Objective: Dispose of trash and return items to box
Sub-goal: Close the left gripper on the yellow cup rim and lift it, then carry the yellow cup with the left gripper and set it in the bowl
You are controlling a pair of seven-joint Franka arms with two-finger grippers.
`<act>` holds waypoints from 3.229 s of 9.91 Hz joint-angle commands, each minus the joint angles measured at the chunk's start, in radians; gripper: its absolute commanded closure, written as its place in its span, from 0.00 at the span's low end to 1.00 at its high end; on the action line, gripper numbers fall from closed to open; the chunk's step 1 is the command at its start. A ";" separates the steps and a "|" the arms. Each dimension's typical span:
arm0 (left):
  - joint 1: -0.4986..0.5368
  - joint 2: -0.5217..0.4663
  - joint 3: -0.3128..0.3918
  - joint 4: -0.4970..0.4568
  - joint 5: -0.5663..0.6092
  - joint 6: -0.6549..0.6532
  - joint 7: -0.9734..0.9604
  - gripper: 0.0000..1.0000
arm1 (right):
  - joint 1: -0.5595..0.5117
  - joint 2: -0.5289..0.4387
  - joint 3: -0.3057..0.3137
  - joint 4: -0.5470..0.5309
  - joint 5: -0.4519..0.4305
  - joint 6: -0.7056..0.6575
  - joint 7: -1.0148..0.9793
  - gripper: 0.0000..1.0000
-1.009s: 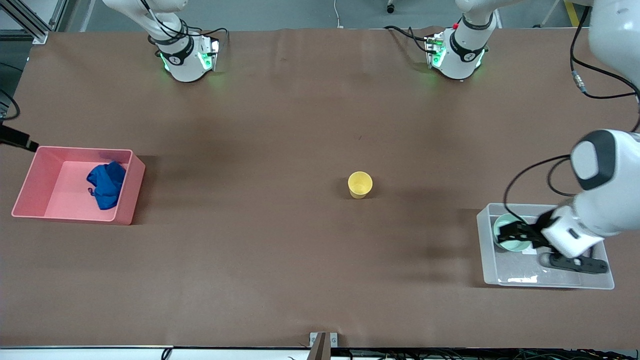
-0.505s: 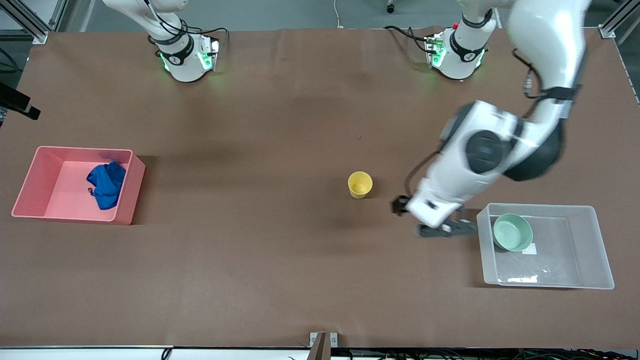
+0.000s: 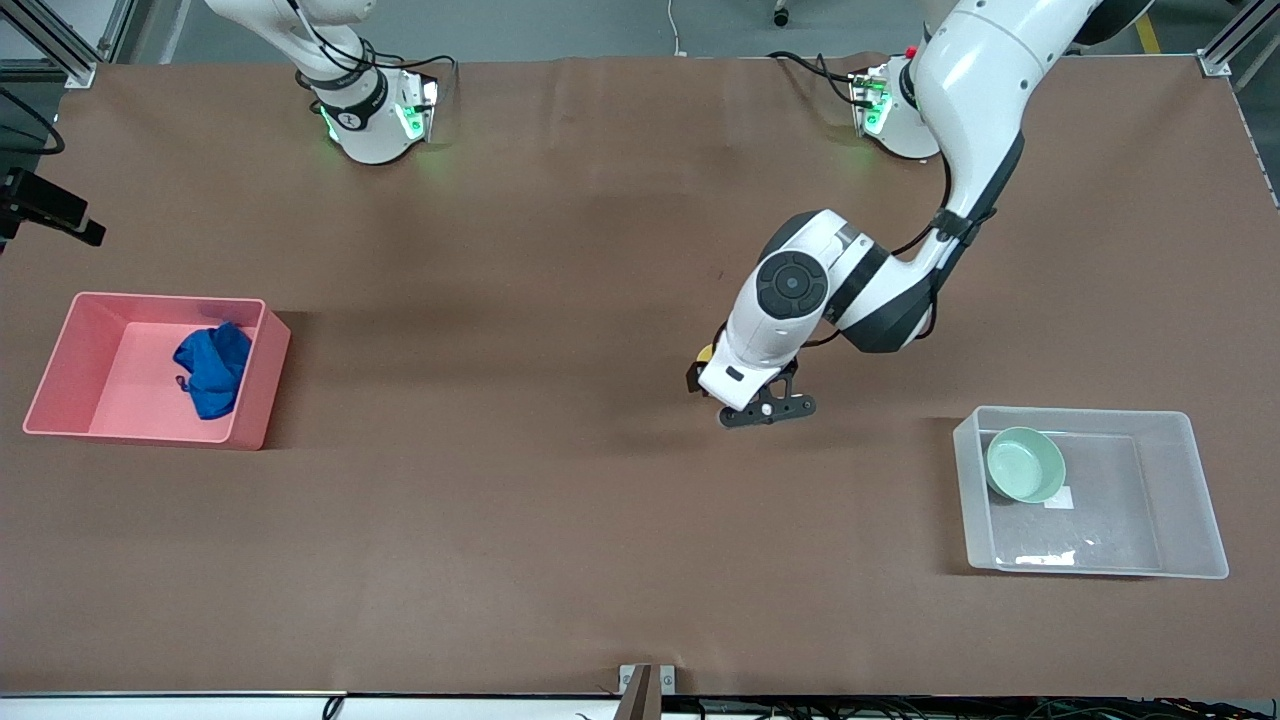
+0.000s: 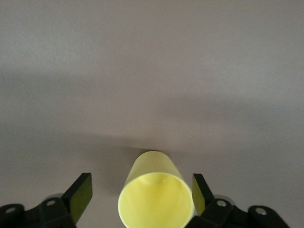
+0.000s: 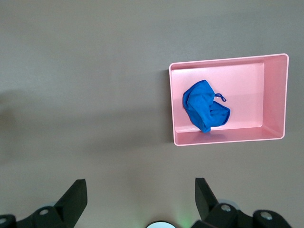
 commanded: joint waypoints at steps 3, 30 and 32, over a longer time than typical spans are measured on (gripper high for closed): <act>0.006 -0.005 0.003 -0.113 0.013 0.030 -0.019 0.32 | -0.018 -0.002 0.007 0.001 -0.003 -0.004 -0.001 0.00; 0.688 0.071 -0.006 0.203 0.079 -0.155 0.931 0.00 | -0.019 -0.002 0.001 0.000 -0.014 -0.013 -0.011 0.00; 0.694 -0.058 -0.056 0.203 0.058 -0.175 0.925 0.00 | -0.019 -0.002 0.001 0.000 -0.014 -0.013 -0.012 0.00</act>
